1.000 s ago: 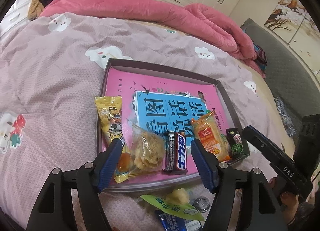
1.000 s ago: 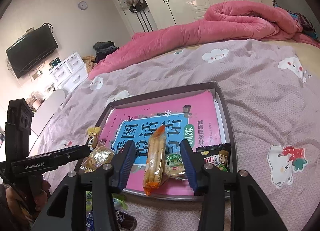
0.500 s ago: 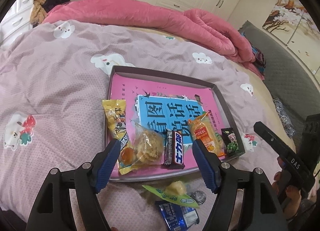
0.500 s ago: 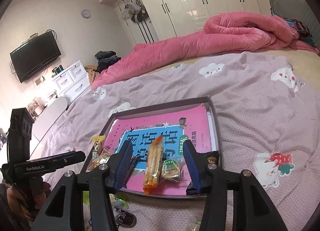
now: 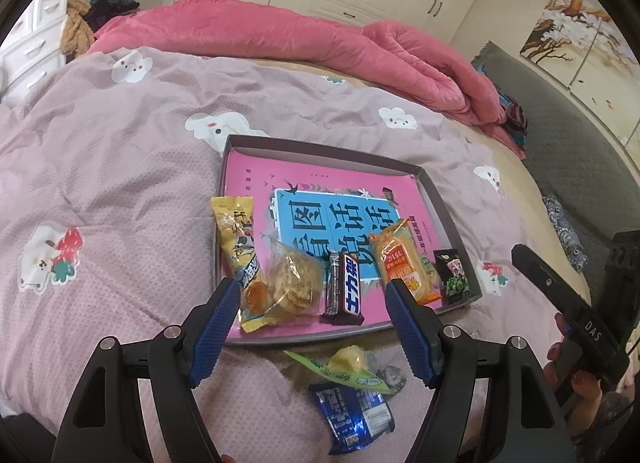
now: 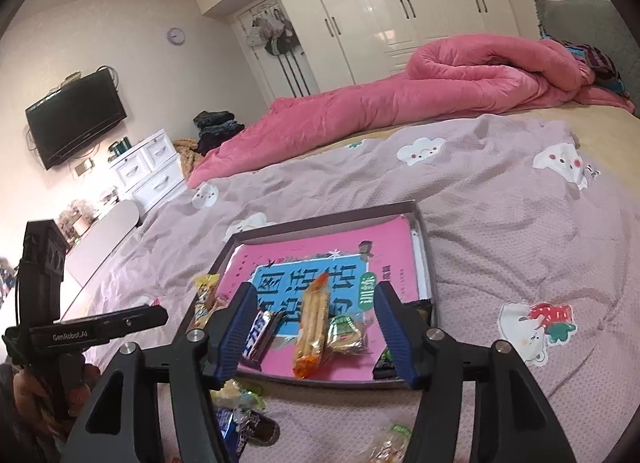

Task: Organize snacks
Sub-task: 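Move the left tool to the blue biscuit pack while the right tool approaches the dark bottle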

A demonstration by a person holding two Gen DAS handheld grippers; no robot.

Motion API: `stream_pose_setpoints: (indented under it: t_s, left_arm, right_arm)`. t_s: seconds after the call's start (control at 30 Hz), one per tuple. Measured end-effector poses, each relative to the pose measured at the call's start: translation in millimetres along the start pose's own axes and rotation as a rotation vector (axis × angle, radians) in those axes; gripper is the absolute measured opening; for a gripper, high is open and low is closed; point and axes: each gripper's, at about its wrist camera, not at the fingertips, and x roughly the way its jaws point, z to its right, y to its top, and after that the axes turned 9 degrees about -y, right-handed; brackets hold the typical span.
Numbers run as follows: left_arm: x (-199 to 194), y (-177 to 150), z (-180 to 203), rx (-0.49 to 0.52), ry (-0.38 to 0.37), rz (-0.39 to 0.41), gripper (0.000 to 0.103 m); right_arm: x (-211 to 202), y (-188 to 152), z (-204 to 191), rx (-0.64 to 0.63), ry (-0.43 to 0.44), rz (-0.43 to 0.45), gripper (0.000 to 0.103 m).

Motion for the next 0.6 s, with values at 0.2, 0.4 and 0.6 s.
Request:
stream_pose_setpoints:
  t_s: [0.2,0.4,0.6]
  left_arm:
    - [-9,-2,4,0.011,0.001,0.012,0.076]
    - [-12,-9,9,0.020,0.008,0.000,0.077]
    - [-12,-17,11,0.020,0.027,-0.029,0.078]
  right_arm:
    - [-5,-9,-12,-0.046,0.009,-0.012,0.061]
    - [-12,-15,-18,-0.072,0.013,-0.016,0.061]
    - [-16,-19,-24,-0.104,0.007,-0.024,0.065]
